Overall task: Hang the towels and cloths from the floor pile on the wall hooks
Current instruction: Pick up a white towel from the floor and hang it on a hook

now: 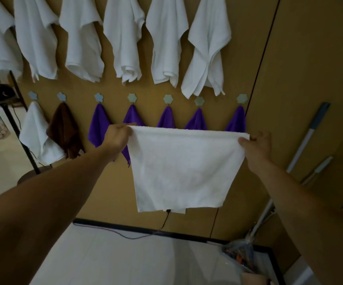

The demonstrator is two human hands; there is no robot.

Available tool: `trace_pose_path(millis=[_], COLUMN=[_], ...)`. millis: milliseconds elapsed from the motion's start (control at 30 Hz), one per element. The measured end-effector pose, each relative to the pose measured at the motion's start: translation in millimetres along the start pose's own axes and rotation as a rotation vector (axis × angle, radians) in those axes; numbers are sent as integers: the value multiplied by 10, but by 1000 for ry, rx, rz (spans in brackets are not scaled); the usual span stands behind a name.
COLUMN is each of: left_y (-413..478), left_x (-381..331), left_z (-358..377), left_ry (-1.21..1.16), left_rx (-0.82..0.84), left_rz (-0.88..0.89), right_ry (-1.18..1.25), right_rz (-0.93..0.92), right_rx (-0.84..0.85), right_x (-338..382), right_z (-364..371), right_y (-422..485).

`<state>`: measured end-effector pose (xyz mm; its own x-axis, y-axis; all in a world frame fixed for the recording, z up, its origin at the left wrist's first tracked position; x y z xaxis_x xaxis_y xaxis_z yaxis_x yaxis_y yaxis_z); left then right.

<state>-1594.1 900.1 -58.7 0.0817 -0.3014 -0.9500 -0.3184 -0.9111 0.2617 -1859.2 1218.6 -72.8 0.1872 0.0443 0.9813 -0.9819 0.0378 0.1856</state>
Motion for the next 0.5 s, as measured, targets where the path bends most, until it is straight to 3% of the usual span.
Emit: trace_pose_path(millis=[167, 300, 400, 500], left_y=[-3, 38, -53, -161], left_x=[-181, -338, -550, -746], left_z=[167, 347, 617, 908], left_ry=[-192, -204, -200, -107], left_rx=[-38, -26, 90, 368], left_rz=[-53, -63, -70, 5], right_ry=[-136, -194, -216, -163], right_rz=[-50, -120, -158, -58], right_rx=[103, -72, -167, -200], right_x=[120, 268, 376, 414], right_z=[-8, -60, -93, -170], right_y=[89, 162, 200, 307])
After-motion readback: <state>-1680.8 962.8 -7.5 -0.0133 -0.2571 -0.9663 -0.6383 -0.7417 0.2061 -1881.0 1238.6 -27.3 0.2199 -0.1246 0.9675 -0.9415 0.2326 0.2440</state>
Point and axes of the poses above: each hand's wrist, its own y-axis towards the middle knuckle, its own z-axis out of the palm, x = y × z, the point moved 5 cm from there along y, towards the middle knuckle, and after that the axes turned 12 degrees about -x, right-handed, at the moved point
